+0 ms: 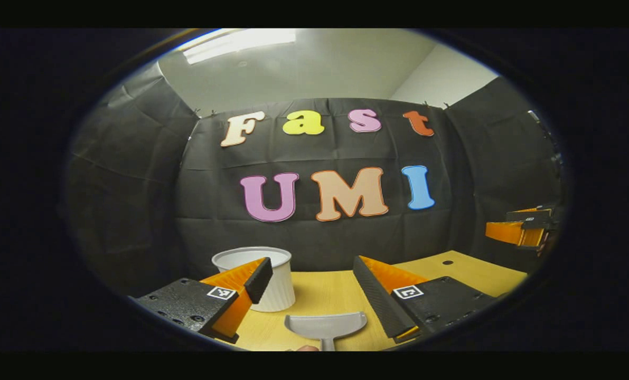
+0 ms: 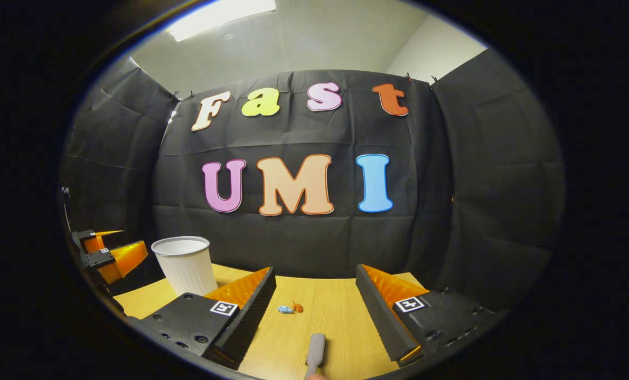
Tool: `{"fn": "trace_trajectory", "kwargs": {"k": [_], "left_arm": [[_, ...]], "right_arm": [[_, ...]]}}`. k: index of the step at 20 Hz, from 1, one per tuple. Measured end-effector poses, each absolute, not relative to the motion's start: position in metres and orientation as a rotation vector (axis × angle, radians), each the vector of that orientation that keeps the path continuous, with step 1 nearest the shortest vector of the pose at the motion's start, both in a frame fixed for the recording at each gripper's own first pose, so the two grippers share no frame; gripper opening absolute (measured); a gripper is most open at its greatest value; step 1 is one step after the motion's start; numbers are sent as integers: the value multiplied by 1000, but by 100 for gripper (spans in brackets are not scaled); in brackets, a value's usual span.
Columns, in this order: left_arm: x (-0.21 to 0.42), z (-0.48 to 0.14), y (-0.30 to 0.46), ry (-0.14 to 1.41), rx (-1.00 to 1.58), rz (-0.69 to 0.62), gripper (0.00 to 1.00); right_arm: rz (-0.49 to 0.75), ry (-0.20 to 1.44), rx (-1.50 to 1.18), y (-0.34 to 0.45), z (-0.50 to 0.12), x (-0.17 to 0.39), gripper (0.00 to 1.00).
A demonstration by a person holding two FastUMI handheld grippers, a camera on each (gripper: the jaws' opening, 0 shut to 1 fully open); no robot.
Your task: Pick up the small broom and dustpan from the desktop, sweep the trash into the dustpan with the broom, and then empty the trash into the garbage bin.
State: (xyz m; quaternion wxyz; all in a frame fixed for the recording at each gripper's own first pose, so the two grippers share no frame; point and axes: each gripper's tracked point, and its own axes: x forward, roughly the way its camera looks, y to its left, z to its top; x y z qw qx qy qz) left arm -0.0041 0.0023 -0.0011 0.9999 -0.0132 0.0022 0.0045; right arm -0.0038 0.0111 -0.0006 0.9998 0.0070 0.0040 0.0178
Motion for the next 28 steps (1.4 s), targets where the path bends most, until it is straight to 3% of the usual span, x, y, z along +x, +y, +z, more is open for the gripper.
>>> {"fn": "trace_trajectory", "kwargs": {"k": [21,28], "left_arm": [[-18,-18,-35,58,-13,87,92],[-12,-67,-47,217,-45,58,92]], "right_arm": [[174,67,9,-12,-34,-9,92],[188,182,25,-14,-76,6,92]]}}
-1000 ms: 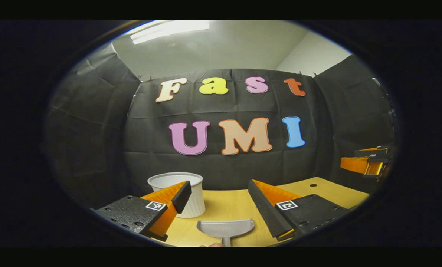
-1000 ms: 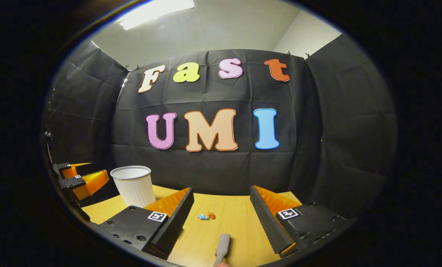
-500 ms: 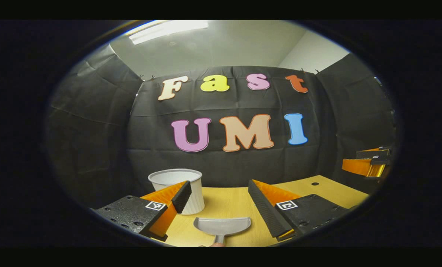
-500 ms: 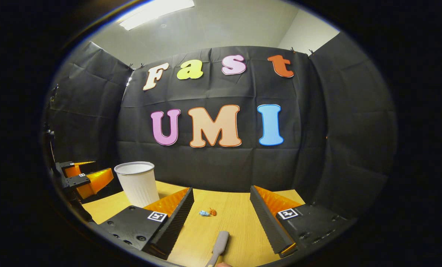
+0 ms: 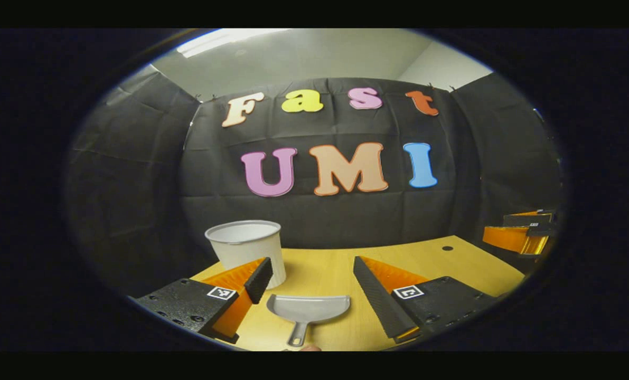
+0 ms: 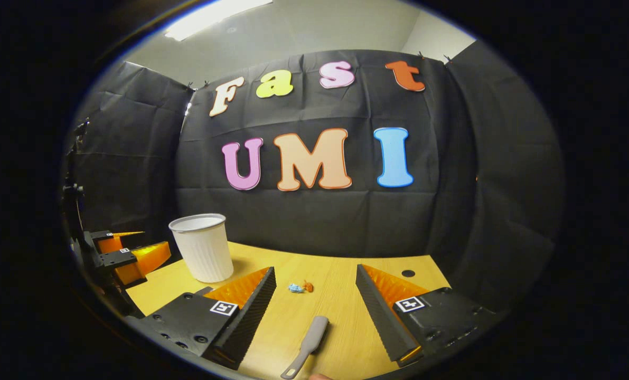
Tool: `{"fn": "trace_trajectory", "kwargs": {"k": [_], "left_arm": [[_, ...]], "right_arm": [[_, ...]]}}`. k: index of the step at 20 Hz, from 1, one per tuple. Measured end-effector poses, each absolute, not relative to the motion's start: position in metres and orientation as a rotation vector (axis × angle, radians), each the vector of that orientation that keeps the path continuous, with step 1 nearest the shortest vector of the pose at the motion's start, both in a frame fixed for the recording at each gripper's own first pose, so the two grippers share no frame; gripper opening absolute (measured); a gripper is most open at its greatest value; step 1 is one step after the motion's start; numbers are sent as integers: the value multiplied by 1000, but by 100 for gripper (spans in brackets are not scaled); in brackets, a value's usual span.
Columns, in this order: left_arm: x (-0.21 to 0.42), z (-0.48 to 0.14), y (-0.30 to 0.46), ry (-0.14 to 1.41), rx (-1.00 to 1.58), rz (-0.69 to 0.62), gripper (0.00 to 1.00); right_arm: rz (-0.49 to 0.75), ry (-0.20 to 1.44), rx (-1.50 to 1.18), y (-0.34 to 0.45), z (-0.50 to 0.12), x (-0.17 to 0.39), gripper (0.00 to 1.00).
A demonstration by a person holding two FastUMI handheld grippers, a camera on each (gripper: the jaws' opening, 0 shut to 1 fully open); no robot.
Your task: Pick up the small broom and dustpan from the desktop, sweep the trash into the dustpan with the broom, and then empty the trash into the garbage bin.
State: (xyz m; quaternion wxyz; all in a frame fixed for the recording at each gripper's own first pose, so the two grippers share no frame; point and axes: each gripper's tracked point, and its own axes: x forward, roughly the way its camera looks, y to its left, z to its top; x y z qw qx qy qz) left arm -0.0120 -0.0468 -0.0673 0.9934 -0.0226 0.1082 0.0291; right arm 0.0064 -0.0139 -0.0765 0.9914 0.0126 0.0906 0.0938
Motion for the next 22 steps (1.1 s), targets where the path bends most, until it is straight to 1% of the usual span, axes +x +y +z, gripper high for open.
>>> {"fn": "trace_trajectory", "kwargs": {"k": [4,6,11,17,18,19,20,22], "left_arm": [[-9,-118,-41,362,-85,52,92],[-9,-137,-39,412,-103,48,93],[-16,-199,-38,559,-57,25,93],[-42,-272,-45,792,-61,-8,94],[-44,-280,-44,818,-59,-12,94],[-47,-288,-44,840,-53,-15,94],[-49,-294,-44,861,-48,-20,94],[-55,-310,-45,909,-33,-32,94]], "right_arm": [[176,312,9,-6,-121,18,92],[175,349,6,-2,-137,21,92],[170,490,-15,8,-199,28,92],[166,667,-71,12,-272,21,92],[165,694,-84,12,-284,19,89],[162,722,-94,11,-294,18,88],[157,755,-102,11,-304,14,92],[146,809,-114,9,-321,9,92]]}}
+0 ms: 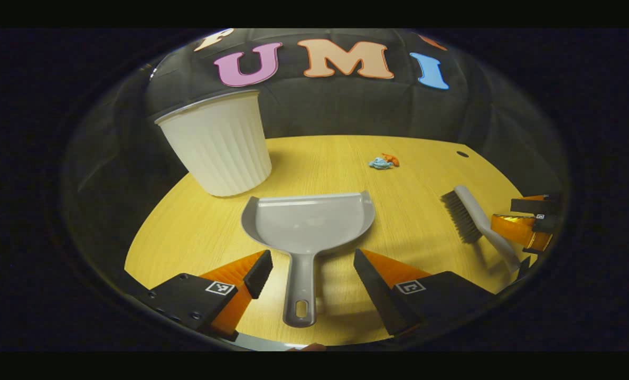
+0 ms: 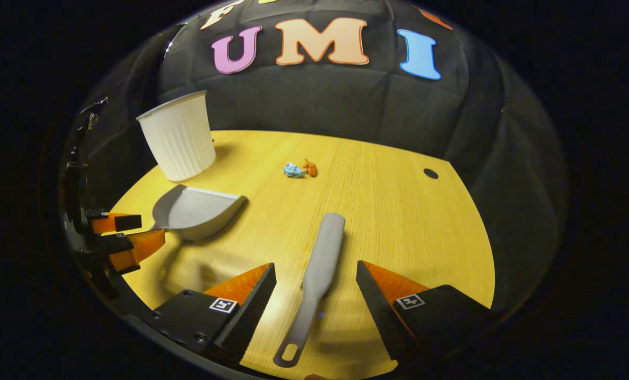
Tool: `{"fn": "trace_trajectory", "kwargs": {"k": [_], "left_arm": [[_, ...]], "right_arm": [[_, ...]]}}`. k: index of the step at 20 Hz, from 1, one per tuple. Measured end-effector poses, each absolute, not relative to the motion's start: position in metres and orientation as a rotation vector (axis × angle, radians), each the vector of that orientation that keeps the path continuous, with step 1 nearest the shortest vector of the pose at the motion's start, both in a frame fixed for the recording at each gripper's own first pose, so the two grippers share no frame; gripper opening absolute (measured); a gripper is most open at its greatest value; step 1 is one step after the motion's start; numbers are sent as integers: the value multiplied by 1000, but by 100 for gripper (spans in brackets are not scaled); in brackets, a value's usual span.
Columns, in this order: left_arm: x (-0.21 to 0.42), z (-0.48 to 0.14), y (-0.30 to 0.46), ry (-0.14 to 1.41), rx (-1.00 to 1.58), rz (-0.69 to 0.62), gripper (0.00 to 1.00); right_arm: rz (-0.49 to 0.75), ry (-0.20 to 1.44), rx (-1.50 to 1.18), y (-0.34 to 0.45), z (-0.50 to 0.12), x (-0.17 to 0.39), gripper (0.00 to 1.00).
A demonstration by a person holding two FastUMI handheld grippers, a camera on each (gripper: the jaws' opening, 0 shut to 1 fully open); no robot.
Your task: Pick up the small broom and dustpan from the desktop, sweep the trash into the dustpan with the broom, and then empty the trash into the garbage bin.
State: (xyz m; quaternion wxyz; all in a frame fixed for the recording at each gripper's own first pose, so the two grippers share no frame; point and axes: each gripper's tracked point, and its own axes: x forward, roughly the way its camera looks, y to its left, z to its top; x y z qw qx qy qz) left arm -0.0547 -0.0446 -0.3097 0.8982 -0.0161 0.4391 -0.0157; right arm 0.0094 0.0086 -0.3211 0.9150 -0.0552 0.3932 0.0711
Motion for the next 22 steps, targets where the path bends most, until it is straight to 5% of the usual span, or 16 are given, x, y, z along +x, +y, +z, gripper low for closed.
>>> {"fn": "trace_trajectory", "kwargs": {"k": [7,13,14,15,18,22], "left_arm": [[-75,-347,-55,1047,-5,-85,94],[-78,-361,-54,1090,31,-97,89],[-79,-361,-51,1092,39,-95,82],[-79,-362,-48,1097,47,-91,78],[-81,-364,-38,1111,62,-76,38],[-73,-354,-42,1074,61,-144,31]], "right_arm": [[137,989,-163,3,-370,-5,88],[165,1083,-160,7,-389,-11,56],[166,1096,-160,8,-390,-13,53],[160,1104,-167,5,-390,-13,39],[166,1109,-163,2,-389,-13,24],[199,1054,-148,4,-374,-8,18]]}}
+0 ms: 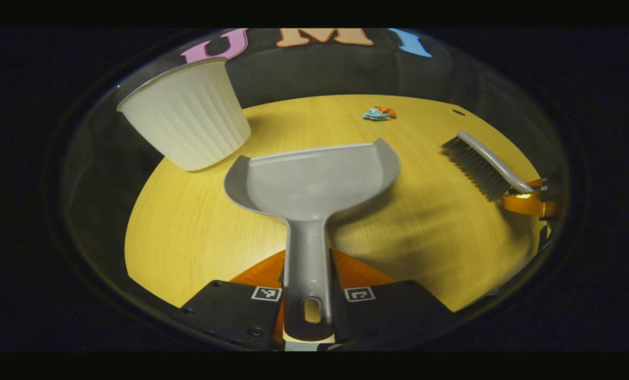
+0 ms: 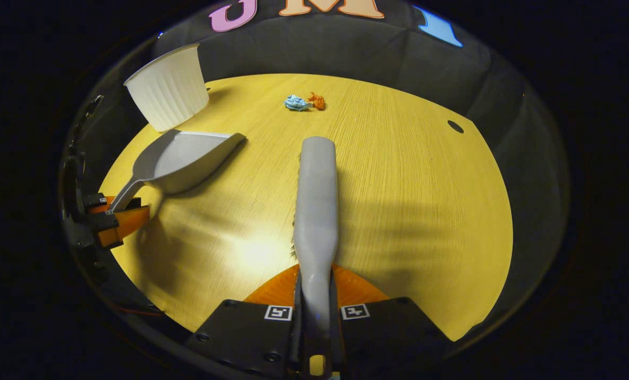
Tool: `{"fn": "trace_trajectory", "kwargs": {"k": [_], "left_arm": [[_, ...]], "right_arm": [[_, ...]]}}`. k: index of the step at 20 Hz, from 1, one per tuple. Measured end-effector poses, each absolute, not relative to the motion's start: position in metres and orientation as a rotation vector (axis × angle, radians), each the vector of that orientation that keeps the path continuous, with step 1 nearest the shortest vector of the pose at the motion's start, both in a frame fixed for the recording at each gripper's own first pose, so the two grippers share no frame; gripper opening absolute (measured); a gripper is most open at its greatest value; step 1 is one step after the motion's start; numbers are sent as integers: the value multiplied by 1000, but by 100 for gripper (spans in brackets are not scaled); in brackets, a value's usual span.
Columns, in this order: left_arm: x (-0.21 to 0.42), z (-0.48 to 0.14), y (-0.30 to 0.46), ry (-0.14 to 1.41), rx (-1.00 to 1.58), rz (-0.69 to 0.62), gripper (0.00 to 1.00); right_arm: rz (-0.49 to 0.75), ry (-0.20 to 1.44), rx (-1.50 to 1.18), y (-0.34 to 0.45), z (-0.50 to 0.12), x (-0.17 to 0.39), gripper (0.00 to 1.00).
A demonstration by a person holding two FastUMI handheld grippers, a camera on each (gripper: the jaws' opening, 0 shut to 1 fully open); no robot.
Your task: Pick up the small broom and dustpan from the desktop, sweep the trash into the dustpan with the broom, and then empty the trash into the garbage bin.
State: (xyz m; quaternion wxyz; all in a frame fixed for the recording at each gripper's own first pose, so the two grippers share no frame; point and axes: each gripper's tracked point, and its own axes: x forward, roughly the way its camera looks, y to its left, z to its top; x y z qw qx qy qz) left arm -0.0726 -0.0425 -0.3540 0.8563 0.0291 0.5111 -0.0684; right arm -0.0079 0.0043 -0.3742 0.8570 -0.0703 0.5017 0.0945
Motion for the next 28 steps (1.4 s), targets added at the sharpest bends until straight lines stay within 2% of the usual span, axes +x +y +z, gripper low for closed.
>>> {"fn": "trace_trajectory", "kwargs": {"k": [1,5,7,11,12,13,14,17,20,22,25,26,28], "left_arm": [[-69,-348,-47,1060,57,-165,27],[-54,-323,-60,987,107,-272,30],[-50,-310,-67,968,138,-318,27],[-43,-293,-78,945,204,-410,29],[-43,-291,-77,946,214,-425,30],[-43,-290,-78,947,224,-439,28],[-43,-287,-78,942,231,-450,28],[-42,-280,-79,935,249,-479,27],[-41,-279,-81,939,253,-495,28],[-43,-278,-81,943,252,-499,30],[-43,-279,-81,946,242,-504,27],[-44,-280,-80,950,239,-504,30],[-43,-276,-81,953,236,-507,29]], "right_arm": [[202,1040,-154,3,-368,-7,18],[174,971,-174,-15,-345,17,18],[154,947,-192,-27,-342,44,18],[136,907,-289,-53,-340,131,17],[131,883,-312,-57,-336,157,13],[140,894,-338,-59,-336,175,18],[150,864,-355,-57,-336,199,17],[213,859,-451,-43,-350,245,17],[284,867,-527,-23,-365,267,17],[339,888,-561,-10,-374,270,17],[433,908,-604,8,-382,269,20],[459,914,-607,13,-384,266,17],[497,928,-615,17,-381,263,18]]}}
